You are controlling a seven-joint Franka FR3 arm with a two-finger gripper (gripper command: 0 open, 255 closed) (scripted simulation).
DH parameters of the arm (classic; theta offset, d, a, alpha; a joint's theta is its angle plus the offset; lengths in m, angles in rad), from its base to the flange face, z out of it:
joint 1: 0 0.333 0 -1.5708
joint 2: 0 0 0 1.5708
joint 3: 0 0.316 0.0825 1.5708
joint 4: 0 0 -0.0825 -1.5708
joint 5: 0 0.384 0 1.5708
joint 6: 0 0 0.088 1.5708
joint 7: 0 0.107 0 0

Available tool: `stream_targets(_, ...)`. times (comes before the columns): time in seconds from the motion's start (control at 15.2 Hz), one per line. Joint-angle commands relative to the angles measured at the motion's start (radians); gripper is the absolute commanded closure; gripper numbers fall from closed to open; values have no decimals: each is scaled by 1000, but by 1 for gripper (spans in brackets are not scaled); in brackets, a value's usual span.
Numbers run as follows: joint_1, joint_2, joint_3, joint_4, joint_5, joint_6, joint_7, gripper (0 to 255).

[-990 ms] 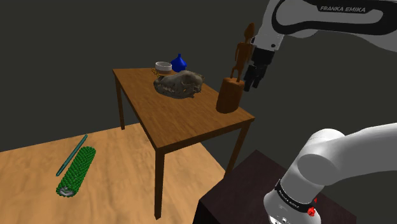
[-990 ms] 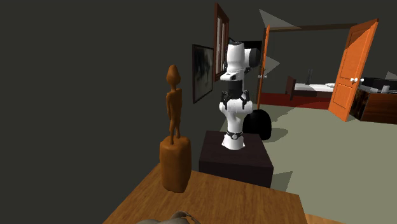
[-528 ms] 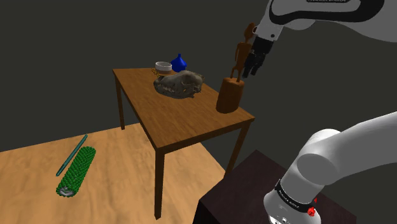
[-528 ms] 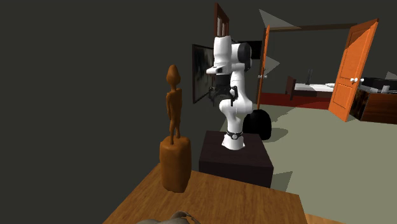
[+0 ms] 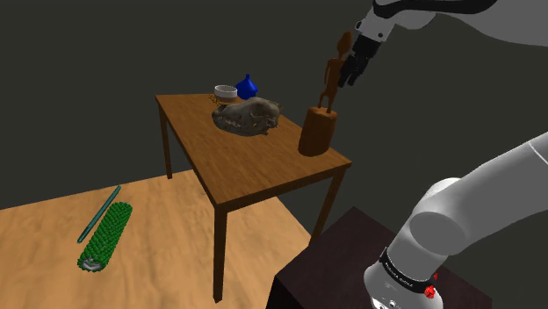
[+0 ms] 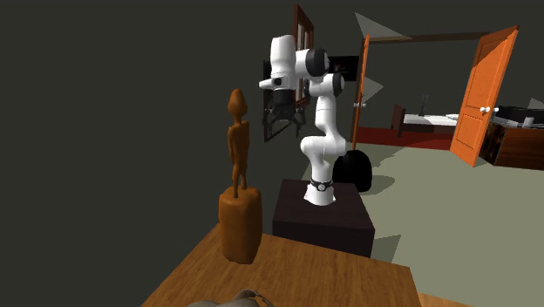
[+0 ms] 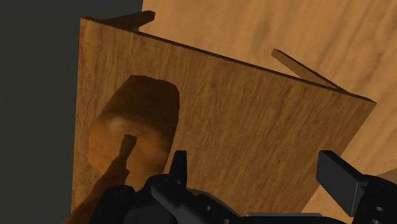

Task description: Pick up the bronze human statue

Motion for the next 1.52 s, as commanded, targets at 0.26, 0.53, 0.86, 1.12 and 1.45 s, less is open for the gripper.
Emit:
stream_targets(0.26, 5, 172, -109, 232, 85, 2, -132, 0)
stream_targets(0.53, -4, 303, -185, 411, 182, -25, -226, 0)
stream_targets(0.86, -31, 401, -232, 522, 272, -33, -297, 0)
stream_targets(1.12, -25, 373, -224, 438, 256, 29, -300, 0)
stream_targets(1.45, -23, 363, -221, 405, 250, 53, -301, 255)
